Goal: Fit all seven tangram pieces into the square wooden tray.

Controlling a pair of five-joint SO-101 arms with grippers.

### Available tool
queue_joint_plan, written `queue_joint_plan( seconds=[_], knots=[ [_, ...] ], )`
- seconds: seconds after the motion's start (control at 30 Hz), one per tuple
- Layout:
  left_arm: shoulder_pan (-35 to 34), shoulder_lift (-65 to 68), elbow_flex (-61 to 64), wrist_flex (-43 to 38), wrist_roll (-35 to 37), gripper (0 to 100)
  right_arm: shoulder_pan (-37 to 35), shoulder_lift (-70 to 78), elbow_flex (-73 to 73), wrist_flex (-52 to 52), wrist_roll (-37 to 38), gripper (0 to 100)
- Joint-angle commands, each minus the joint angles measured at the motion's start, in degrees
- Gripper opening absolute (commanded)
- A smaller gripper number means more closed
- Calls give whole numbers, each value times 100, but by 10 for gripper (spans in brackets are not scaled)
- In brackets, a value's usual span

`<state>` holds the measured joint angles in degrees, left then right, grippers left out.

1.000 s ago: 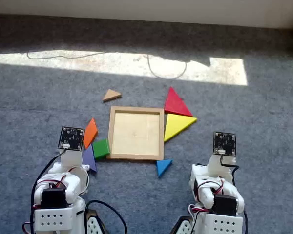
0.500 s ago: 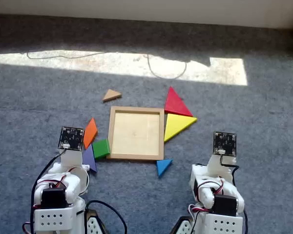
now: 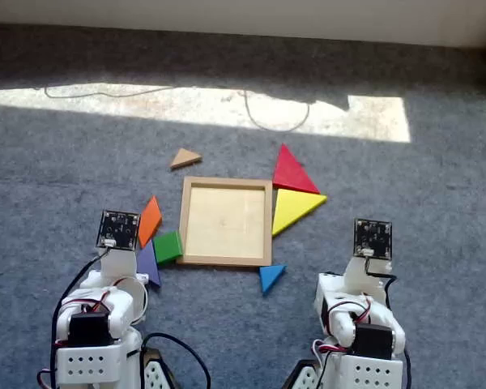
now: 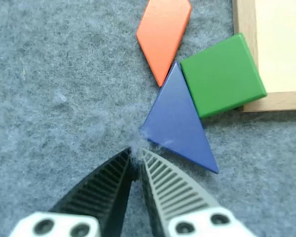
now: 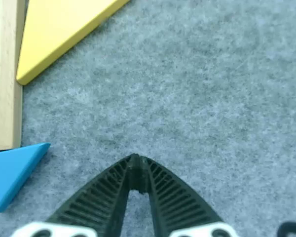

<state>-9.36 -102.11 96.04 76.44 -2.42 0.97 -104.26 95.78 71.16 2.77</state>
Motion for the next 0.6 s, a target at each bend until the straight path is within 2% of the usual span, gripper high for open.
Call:
queue_joint_plan(
  seconds=[0.0,0.17,0.33,0.57],
  knots=[
    [-31,-224,110,26,-35,8,57,-92,848,31,44,6],
    [-40,-224,110,26,-35,7,75,-101,699,-31,44,6],
    [-40,-224,110,26,-35,7,84,-92,-303,-154,-9,5],
    [-40,-224,110,26,-26,7,48,-13,-1657,-154,-642,5]
  ],
)
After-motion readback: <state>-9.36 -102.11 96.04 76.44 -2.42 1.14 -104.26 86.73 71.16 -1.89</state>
